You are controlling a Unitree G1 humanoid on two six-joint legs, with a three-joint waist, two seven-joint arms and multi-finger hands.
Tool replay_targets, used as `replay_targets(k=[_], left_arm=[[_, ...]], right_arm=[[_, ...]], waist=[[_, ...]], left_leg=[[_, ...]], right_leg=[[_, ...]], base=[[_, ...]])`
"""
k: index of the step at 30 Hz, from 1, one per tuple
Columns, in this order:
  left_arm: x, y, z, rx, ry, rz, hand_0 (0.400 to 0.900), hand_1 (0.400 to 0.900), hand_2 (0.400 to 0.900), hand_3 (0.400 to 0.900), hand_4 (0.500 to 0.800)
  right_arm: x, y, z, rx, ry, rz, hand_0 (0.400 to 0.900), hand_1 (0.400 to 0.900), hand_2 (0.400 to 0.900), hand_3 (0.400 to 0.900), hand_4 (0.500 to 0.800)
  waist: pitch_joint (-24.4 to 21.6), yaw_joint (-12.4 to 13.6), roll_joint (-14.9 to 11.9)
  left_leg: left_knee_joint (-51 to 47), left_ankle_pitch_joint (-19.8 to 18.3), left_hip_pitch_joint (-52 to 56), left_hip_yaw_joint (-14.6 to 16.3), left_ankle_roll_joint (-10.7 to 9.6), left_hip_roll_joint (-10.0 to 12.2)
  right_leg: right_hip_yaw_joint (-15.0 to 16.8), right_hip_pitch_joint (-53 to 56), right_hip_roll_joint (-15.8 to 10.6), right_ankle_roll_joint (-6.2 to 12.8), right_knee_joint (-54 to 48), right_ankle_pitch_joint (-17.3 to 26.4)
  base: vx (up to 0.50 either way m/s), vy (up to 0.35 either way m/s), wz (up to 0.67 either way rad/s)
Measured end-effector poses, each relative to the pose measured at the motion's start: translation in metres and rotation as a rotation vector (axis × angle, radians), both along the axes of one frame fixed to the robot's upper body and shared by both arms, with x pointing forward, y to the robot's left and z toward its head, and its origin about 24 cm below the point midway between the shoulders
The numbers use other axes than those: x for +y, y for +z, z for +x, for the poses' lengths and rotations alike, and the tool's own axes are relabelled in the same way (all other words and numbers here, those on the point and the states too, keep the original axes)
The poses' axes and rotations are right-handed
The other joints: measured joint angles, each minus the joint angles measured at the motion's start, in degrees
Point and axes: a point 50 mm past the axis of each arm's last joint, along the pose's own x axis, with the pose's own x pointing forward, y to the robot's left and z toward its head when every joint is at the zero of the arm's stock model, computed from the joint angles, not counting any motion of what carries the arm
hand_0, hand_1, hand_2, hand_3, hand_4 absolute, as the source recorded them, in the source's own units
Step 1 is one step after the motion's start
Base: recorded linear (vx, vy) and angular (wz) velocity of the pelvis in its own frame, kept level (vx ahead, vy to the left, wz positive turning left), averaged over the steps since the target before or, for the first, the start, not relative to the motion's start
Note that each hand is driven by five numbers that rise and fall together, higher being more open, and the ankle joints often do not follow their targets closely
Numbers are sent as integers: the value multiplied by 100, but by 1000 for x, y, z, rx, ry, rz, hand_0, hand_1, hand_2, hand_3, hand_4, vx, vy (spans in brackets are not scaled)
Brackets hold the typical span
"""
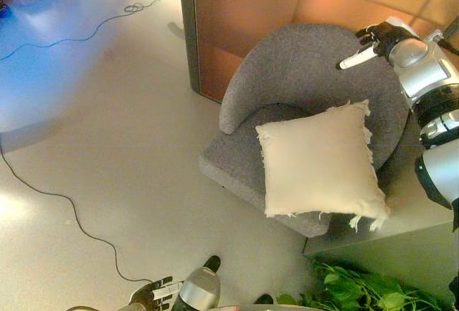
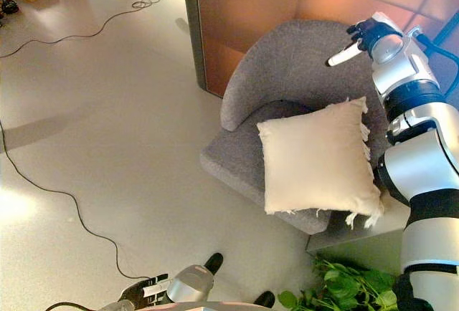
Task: Pick up the pillow and put it on the sofa.
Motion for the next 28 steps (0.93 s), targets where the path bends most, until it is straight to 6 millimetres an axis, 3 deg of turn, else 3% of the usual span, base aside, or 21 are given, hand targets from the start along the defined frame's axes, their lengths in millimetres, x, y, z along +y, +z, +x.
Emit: replay_targets(k=[9,13,18,23,24,25,28], left_arm=[[2,0,-3,8,-4,4,900,900,900,900,800],[3,-1,-8,24,-4,6,900,900,900,900,800],[2,-1,-9,29,-7,2,900,900,900,900,800],[-5,-3,-11,37,-2,-12,900,900,900,900,800],[-6,-4,-11,38,-1,-13,900,900,900,900,800],[-9,-5,-15,54,8,-13,900,900,900,900,800],[-15,-6,-12,47,14,-13,900,900,900,900,800]], right_arm=[[-1,-8,0,11,1,89,900,900,900,900,800],[17,-46,3,0,99,343,900,900,900,900,800],[45,-134,-13,85,187,534,900,900,900,900,800],[73,-244,-72,214,124,727,900,900,900,900,800],[75,-252,-79,221,114,745,900,900,900,900,800],[83,-292,-113,284,58,825,900,900,900,900,800],[85,-351,-176,432,-84,879,900,900,900,900,800]], waist=[[-201,-215,-72],[-379,-495,-101],[-479,-946,-83],[-525,-1445,-12],[-525,-1472,-10],[-537,-1610,15],[-551,-1927,63]], left_leg=[[10,-6,16,191,11,17],[-3,-40,76,479,59,44],[-19,-65,141,828,110,63],[-137,-82,244,1234,146,107],[-156,-80,269,1269,149,114],[-243,-84,376,1415,150,146],[-246,-142,442,1635,153,186]], right_leg=[[189,-70,-3,-2,3,46],[465,-149,1,8,8,89],[780,-280,-8,3,73,131],[1167,-437,35,-12,93,213],[1199,-444,43,-17,92,221],[1345,-438,77,-22,83,225],[1574,-459,126,-5,30,242]], base=[[-74,-9,-20],[-124,-4,-33],[-129,-31,-43],[-96,-40,-46],[-101,-34,-47],[-95,-30,-41],[-96,-36,-33]])
